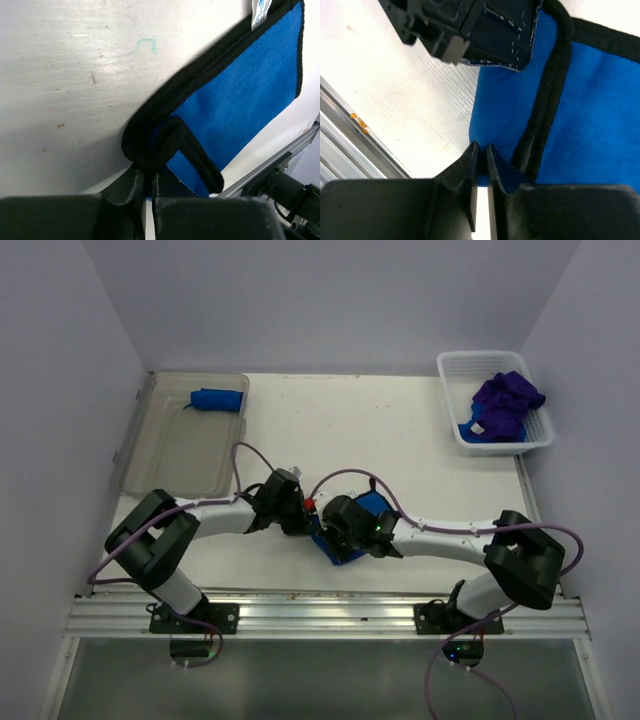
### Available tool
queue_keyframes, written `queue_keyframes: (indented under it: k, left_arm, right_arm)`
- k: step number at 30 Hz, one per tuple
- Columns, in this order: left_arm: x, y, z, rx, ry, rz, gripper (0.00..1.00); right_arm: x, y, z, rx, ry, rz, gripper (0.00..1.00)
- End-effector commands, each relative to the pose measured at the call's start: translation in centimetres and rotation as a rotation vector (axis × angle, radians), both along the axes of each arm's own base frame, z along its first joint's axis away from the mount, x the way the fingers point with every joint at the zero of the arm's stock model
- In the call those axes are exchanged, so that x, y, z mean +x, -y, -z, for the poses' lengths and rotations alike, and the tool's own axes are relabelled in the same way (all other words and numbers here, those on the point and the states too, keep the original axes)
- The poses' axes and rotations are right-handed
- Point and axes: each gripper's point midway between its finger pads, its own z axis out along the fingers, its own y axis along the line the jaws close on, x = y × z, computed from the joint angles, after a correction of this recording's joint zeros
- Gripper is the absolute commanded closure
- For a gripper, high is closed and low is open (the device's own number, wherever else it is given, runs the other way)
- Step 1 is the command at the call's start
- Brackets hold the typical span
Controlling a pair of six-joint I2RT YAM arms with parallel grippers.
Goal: Roll the towels
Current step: Roll the towel
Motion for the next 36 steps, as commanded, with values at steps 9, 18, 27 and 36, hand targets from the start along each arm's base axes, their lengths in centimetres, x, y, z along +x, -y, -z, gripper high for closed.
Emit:
queue_keyframes:
  k: [9, 18, 27, 36]
  left_arm:
    - [-0.7, -0.4, -0.3, 0.060, -0.077, -0.032, 1.00]
    - [-0.7, -0.1, -0.5, 0.057, -0.090, -0.041, 1.00]
    - [-0.2, -0.2, -2.5, 0.033, -0.044, -0.055, 0.68]
    - [1.4, -2.2, -6.6, -0.001, 0.074, -0.127, 0.35]
  right_arm:
    - [2.1, -1.6, -3.1, -0.089, 0.260, 0.016, 0.51]
    - [2.3, -2.5, -0.5, -0.180, 0.312, 0.004, 0.53]
    - [1.4, -2.6, -0.9, -0.067, 0.256, 0.056, 1.00]
    - [0.7, -2.8, -3.2, 0.297, -0.029, 0.103, 1.00]
